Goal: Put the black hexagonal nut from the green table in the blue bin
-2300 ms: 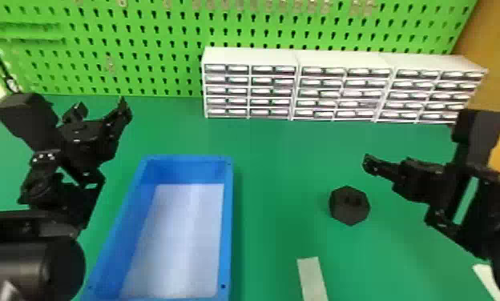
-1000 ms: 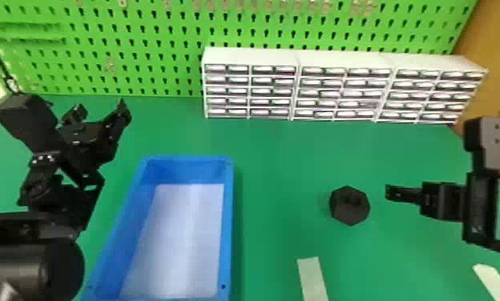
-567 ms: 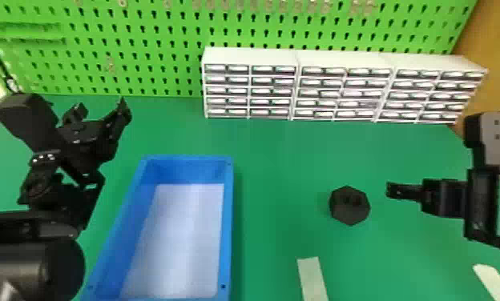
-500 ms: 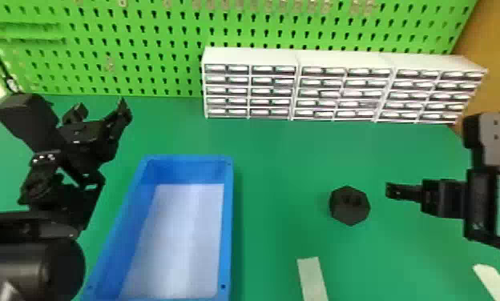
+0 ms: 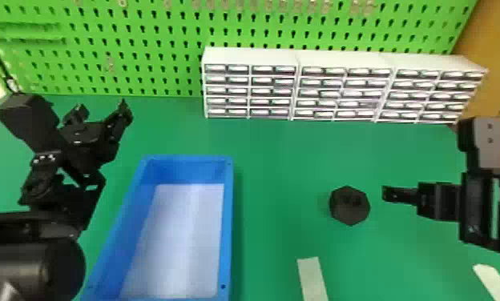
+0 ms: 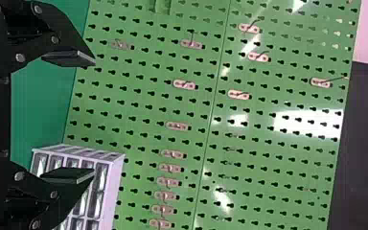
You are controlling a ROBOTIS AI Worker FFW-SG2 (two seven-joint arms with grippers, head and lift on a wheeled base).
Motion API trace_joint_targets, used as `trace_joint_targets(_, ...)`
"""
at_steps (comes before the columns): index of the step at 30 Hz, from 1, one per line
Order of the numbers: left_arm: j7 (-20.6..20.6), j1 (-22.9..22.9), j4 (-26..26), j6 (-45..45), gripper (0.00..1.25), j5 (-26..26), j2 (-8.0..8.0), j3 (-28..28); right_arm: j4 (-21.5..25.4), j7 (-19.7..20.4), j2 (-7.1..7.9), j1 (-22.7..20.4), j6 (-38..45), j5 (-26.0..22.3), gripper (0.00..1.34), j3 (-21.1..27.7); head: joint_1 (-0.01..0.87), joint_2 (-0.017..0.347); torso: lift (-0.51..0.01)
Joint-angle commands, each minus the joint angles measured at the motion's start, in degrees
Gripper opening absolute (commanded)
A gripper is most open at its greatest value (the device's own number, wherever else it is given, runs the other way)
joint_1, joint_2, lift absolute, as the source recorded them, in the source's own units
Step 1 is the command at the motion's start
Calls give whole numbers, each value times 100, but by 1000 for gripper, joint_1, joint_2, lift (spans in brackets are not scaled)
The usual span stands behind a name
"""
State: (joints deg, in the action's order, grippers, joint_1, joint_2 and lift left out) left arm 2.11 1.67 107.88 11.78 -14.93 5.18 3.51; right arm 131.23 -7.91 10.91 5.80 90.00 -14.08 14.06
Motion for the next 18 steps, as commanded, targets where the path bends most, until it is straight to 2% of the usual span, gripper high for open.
trace_joint_targets(1, 0, 0, 5, 0, 815, -2, 0, 0, -1, 0, -1, 0, 8, -7, 1049, 0, 692, 8, -97)
trace_joint_targets(18, 0, 9, 5, 0, 815, -2, 0, 9, -1, 0, 8, 8, 8, -25, 1049, -17, 692, 8, -97)
